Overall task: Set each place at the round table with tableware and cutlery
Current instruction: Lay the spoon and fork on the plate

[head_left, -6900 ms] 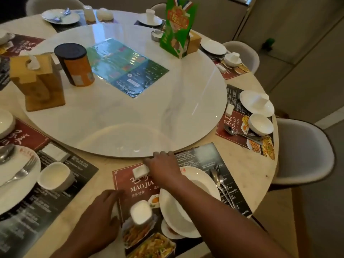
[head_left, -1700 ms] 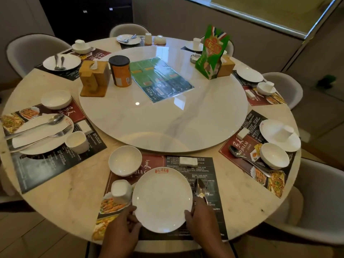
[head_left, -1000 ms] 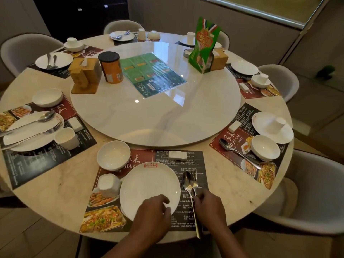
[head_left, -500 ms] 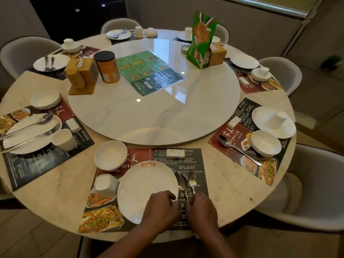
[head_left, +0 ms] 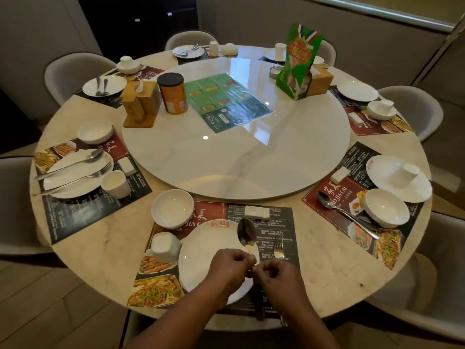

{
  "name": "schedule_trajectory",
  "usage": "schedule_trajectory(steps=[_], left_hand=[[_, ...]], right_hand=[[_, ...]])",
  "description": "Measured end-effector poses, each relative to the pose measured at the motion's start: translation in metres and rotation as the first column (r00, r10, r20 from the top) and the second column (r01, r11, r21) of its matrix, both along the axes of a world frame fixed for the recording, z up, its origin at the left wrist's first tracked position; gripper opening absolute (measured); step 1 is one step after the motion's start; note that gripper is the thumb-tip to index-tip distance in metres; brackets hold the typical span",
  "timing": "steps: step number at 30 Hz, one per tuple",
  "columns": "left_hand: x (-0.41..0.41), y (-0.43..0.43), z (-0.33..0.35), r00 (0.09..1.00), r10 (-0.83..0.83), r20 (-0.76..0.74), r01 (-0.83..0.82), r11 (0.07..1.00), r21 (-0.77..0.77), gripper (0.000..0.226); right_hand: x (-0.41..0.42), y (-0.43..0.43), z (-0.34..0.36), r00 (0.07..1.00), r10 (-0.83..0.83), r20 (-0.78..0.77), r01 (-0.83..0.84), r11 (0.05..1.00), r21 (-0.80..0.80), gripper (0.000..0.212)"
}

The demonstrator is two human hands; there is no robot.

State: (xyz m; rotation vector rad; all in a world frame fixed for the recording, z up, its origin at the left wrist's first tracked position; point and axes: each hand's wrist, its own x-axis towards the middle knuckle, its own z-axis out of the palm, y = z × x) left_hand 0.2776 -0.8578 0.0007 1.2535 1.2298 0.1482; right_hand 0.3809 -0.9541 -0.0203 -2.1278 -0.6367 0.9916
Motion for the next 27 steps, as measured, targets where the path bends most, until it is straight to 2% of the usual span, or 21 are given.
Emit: schedule_trajectory(steps=[1, 4, 6, 10, 18, 24, 27], left_hand=[[-0.008, 0.006, -0.001, 0.999, 0.008, -0.034, -0.006, 0.999, 0.048, 0.014], [-0.034, 0.029, -0.007, 0.988, 0.04, -0.15, -0.013, 0.985, 0.173, 0.014], [-0.05, 0.044, -0.015, 0.969, 0.037, -0.246, 0.016, 0.977, 0.211, 0.015], [-0.063, 0.06, -0.031, 0.943, 0.013, -0.334, 0.067, 0.972, 0.226, 0.015], [-0.061, 0.065, -0.047, 0.886, -0.036, -0.461, 0.206, 0.924, 0.323, 0.018], [-0.061, 0.069, -0.05, 0.863, -0.016, -0.505, 0.244, 0.888, 0.389, 0.017], [-0.061, 0.07, -0.051, 0.866, -0.008, -0.5, 0.245, 0.879, 0.41, 0.016]], right_hand=[[0.002, 0.001, -0.001, 0.999, 0.008, 0.049, -0.007, 1.0, -0.015, 0.008], [0.013, -0.004, -0.007, 0.926, 0.039, 0.375, 0.001, 0.994, -0.106, 0.013], [0.018, -0.01, -0.013, 0.879, 0.076, 0.47, 0.004, 0.986, -0.166, 0.017], [0.016, -0.012, -0.023, 0.883, 0.113, 0.456, -0.004, 0.972, -0.233, 0.022], [0.014, -0.007, -0.019, 0.909, 0.055, 0.414, 0.069, 0.958, -0.28, 0.019], [0.019, -0.002, -0.015, 0.951, -0.045, 0.305, 0.129, 0.957, -0.261, 0.006], [0.018, 0.005, -0.009, 0.965, -0.101, 0.241, 0.147, 0.972, -0.181, 0.008]])
